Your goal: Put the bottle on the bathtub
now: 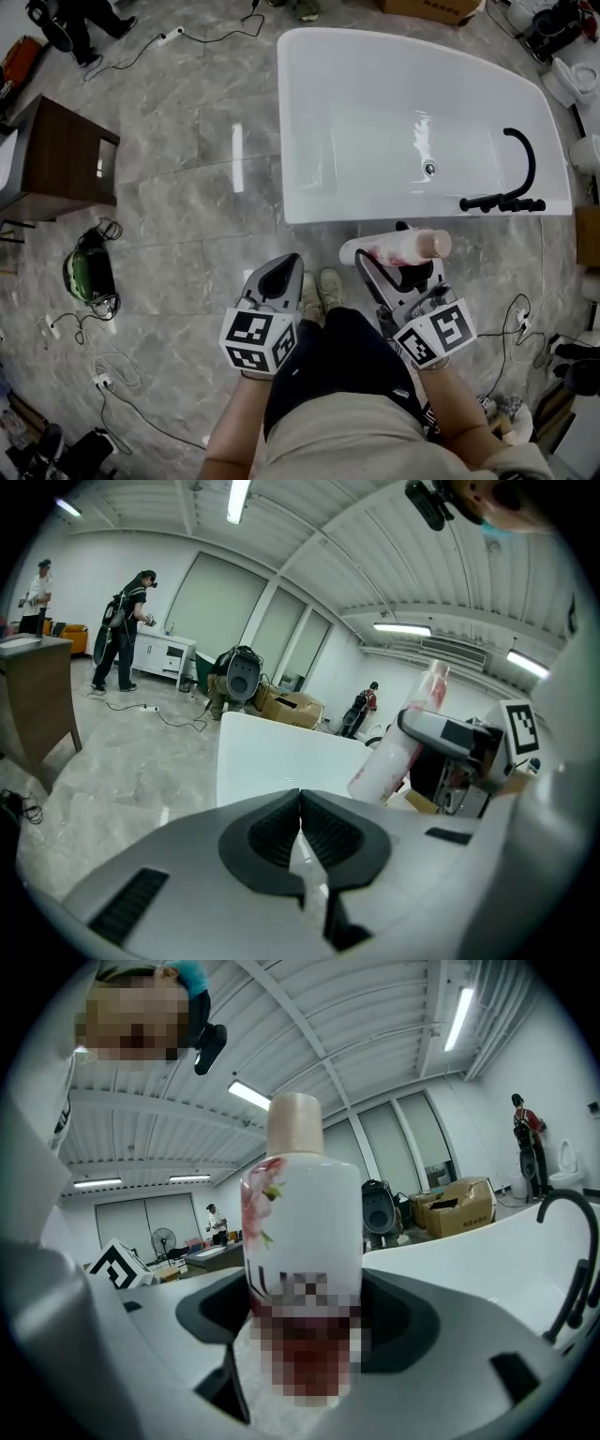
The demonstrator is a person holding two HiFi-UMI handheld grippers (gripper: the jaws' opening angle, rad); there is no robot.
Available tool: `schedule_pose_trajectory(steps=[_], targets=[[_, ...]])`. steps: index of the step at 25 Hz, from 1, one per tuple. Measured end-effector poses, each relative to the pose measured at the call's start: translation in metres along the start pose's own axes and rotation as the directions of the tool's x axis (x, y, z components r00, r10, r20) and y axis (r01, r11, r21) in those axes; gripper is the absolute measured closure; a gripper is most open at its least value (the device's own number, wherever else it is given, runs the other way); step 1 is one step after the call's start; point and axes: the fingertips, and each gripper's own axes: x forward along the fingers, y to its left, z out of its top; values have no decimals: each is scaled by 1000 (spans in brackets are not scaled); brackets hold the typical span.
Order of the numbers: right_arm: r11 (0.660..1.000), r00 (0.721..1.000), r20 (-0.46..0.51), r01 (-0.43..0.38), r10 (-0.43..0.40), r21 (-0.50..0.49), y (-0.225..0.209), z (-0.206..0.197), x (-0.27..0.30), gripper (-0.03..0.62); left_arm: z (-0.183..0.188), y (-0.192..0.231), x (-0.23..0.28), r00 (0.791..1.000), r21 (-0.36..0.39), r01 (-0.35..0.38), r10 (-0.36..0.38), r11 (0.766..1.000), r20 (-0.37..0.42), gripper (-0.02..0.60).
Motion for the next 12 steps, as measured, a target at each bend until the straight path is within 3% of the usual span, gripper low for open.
schedule_pose_trajectory(steps=[12], targets=[[999,998,-58,-40,38,-37,-33,-63,31,260,-29,21,57,1000,-24,-30,30,999,1,574]])
